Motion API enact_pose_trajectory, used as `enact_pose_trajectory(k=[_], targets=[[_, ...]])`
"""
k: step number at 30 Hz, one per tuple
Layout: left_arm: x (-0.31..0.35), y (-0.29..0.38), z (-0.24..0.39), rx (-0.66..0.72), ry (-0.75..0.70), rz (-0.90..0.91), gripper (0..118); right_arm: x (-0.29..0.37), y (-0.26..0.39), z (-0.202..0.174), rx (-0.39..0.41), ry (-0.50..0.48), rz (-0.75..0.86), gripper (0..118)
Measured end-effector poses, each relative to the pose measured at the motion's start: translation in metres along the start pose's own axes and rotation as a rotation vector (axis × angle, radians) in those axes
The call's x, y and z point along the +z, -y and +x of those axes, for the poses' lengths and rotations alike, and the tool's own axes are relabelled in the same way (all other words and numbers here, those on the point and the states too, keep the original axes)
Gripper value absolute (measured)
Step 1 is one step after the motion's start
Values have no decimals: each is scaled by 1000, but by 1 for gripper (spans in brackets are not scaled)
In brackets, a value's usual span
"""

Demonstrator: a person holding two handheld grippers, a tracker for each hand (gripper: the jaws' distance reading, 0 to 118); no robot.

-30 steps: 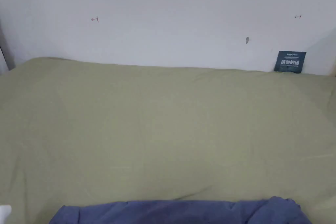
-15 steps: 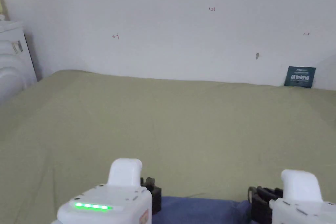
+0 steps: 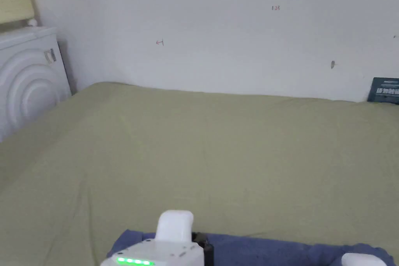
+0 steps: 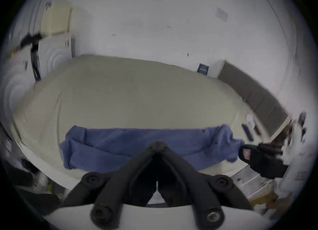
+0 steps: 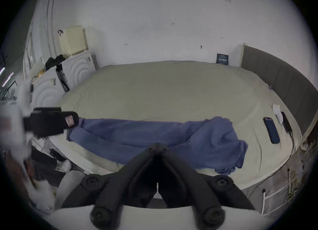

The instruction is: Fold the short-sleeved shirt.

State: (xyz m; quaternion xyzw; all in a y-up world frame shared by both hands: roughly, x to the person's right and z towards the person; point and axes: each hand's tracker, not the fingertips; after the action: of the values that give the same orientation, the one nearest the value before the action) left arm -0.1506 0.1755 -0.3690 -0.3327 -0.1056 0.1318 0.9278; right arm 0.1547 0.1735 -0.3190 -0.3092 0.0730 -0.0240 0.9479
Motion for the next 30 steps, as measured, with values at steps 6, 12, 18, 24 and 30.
enact_pose_trajectory(k=[6, 12, 18, 24, 30], targets=[[-17, -35, -169, 254, 227, -215, 77, 4, -21, 20, -65, -50, -6, 1], [-30, 8, -239, 554, 330, -218, 99, -7, -21, 23, -95, -82, -46, 1], [-55, 27, -250, 545, 203, -308, 98, -9, -20, 21, -84, -106, -85, 1], [-53, 29, -244, 622, 225, -235, 38, -17, -11, 23, -150, -143, -120, 1], [-33, 13, -195, 554, 197, -213, 5, -12, 2, 27, -179, -151, -161, 1]])
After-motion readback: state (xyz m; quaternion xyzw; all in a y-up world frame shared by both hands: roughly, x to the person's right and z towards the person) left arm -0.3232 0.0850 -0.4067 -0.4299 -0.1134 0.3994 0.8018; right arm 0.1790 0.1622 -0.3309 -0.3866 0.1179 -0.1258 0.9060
